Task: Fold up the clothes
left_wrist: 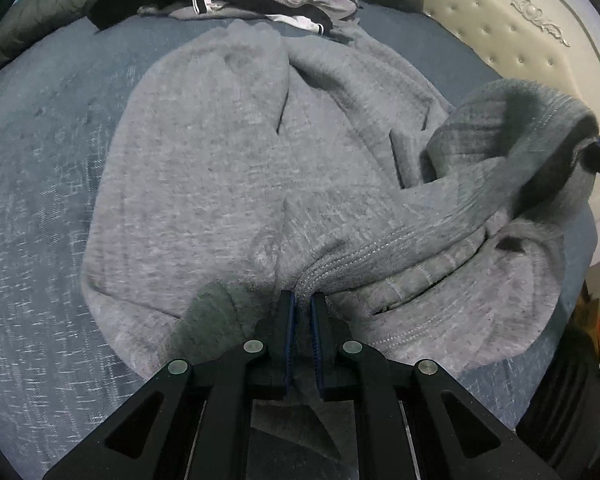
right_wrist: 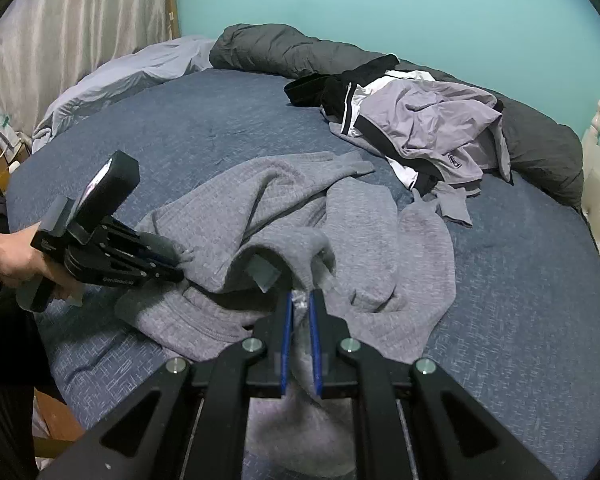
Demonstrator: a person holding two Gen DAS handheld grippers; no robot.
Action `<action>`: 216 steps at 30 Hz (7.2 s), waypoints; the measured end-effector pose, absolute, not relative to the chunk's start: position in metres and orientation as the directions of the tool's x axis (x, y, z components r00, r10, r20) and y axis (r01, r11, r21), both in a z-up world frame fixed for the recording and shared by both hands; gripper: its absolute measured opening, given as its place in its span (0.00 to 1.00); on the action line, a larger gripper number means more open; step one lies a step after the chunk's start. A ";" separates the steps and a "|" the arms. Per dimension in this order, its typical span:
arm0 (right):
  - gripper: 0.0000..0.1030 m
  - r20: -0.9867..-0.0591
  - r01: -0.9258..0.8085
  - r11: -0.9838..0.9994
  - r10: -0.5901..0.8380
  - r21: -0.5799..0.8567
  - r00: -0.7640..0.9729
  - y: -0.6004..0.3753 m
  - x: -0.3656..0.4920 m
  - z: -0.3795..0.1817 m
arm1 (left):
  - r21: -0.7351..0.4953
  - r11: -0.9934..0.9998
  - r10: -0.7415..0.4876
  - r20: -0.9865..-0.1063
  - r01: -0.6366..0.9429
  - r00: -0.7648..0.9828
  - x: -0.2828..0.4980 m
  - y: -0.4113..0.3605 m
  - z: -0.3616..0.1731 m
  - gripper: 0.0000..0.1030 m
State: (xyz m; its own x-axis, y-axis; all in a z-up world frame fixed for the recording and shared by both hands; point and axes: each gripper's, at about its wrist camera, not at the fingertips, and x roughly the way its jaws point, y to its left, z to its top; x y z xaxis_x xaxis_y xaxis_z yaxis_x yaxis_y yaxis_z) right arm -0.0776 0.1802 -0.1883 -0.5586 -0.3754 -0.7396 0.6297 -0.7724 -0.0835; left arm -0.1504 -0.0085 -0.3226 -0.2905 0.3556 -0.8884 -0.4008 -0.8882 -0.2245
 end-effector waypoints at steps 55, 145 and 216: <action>0.08 -0.800 0.487 -0.873 -0.310 0.026 -0.514 0.218 -0.126 -0.202 | -0.374 -0.849 0.514 -0.750 -0.374 -0.417 -0.153 -0.055 -0.241 0.09; 0.07 -0.194 0.417 -0.870 -0.375 -0.263 -0.906 0.200 -0.013 0.303 | 0.081 -0.936 0.308 -0.291 -0.344 -0.906 -0.041 -0.076 0.308 0.04; 0.10 -0.804 0.457 -0.880 -0.363 0.131 -0.470 0.103 -0.430 -0.266 | -0.204 -0.965 0.259 -0.822 -0.163 -0.507 -0.436 -0.091 -0.271 0.04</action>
State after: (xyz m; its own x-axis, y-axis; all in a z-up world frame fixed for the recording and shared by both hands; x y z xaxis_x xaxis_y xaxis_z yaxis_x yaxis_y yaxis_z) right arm -0.4295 0.1026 -0.2660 -0.4698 -0.3634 -0.8045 0.4568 -0.8799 0.1307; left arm -0.4356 -0.0907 -0.2713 -0.5073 0.2591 -0.8219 -0.1631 -0.9654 -0.2037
